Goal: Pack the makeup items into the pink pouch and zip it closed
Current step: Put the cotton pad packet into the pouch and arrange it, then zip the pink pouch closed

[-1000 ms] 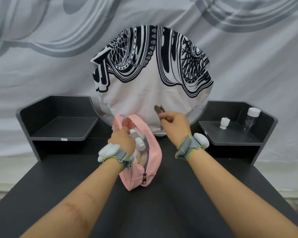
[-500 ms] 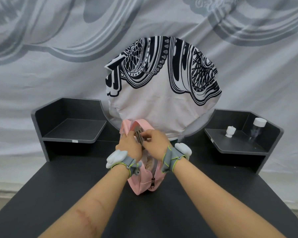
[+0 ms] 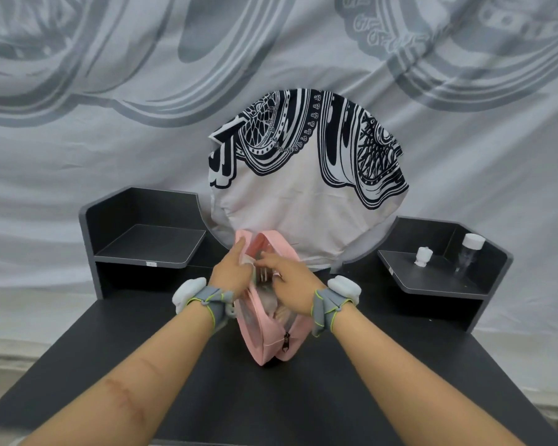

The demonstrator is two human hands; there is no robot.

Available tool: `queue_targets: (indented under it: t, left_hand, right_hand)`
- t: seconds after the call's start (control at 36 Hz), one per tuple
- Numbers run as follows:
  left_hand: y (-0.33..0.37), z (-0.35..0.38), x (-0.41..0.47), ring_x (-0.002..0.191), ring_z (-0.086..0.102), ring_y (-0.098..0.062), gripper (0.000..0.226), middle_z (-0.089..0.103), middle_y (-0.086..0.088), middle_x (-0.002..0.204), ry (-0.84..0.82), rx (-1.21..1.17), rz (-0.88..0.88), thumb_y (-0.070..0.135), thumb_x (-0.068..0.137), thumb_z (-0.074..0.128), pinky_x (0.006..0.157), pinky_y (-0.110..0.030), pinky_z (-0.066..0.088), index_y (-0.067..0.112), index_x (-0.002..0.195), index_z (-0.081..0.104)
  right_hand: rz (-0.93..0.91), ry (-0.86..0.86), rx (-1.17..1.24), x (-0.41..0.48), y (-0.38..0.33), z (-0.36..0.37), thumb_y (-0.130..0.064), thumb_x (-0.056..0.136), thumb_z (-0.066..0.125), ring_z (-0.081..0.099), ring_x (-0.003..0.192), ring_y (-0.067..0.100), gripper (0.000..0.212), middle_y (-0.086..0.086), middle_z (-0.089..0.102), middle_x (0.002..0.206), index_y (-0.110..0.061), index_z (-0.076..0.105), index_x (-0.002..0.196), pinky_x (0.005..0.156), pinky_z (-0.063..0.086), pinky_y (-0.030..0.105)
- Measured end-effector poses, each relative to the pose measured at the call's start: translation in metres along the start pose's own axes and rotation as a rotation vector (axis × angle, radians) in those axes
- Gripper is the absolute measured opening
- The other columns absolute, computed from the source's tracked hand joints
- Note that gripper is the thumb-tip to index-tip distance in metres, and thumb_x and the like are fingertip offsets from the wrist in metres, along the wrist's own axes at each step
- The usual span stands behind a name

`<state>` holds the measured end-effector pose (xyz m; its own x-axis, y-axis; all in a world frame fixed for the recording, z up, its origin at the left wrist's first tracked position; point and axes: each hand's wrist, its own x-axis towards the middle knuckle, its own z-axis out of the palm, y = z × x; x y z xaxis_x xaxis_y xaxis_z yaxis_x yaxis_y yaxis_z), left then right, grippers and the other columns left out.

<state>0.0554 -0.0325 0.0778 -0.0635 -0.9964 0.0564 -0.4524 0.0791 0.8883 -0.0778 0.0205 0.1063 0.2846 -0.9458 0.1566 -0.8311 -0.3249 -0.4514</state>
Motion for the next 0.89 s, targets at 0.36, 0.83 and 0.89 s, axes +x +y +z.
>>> queue_targets:
  t: [0.36, 0.83, 0.89]
  left_hand:
    - [0.011, -0.005, -0.022, 0.105, 0.06, -0.03, 0.055, 0.063, -0.02, 0.119, -0.339, -0.335, 0.072, -0.003, 0.085, 0.058, 0.103, -0.044, 0.044, 0.007, 0.138, 0.046]
    - [-0.012, -0.01, -0.058, 0.124, 0.048, 0.007, 0.077, 0.051, 0.021, 0.135, -0.559, -0.037, 0.398, 0.058, 0.073, 0.063, 0.106, -0.016, 0.037, 0.035, 0.142, 0.037]
    - [-0.022, -0.011, -0.057, 0.122, 0.053, 0.002, 0.06, 0.059, 0.018, 0.129, -0.471, -0.044, 0.422, 0.044, 0.083, 0.063, 0.104, -0.021, 0.042, 0.037, 0.138, 0.042]
  right_hand:
    - [-0.18, -0.336, -0.154, -0.062, -0.001, -0.027, -0.031, 0.079, 0.072, 0.058, 0.104, 0.009, 0.039, -0.002, 0.065, 0.116, -0.022, 0.065, 0.116, 0.092, 0.043, 0.018]
    - [-0.135, 0.075, -0.239, -0.058, -0.017, 0.006, -0.014, 0.083, 0.053, 0.065, 0.097, 0.028, 0.025, 0.009, 0.072, 0.103, -0.018, 0.07, 0.1, 0.084, 0.052, 0.039]
    - [-0.094, 0.105, -0.236, -0.053, -0.017, 0.006, -0.015, 0.083, 0.05, 0.064, 0.096, 0.03, 0.023, 0.01, 0.071, 0.101, -0.015, 0.069, 0.097, 0.085, 0.051, 0.041]
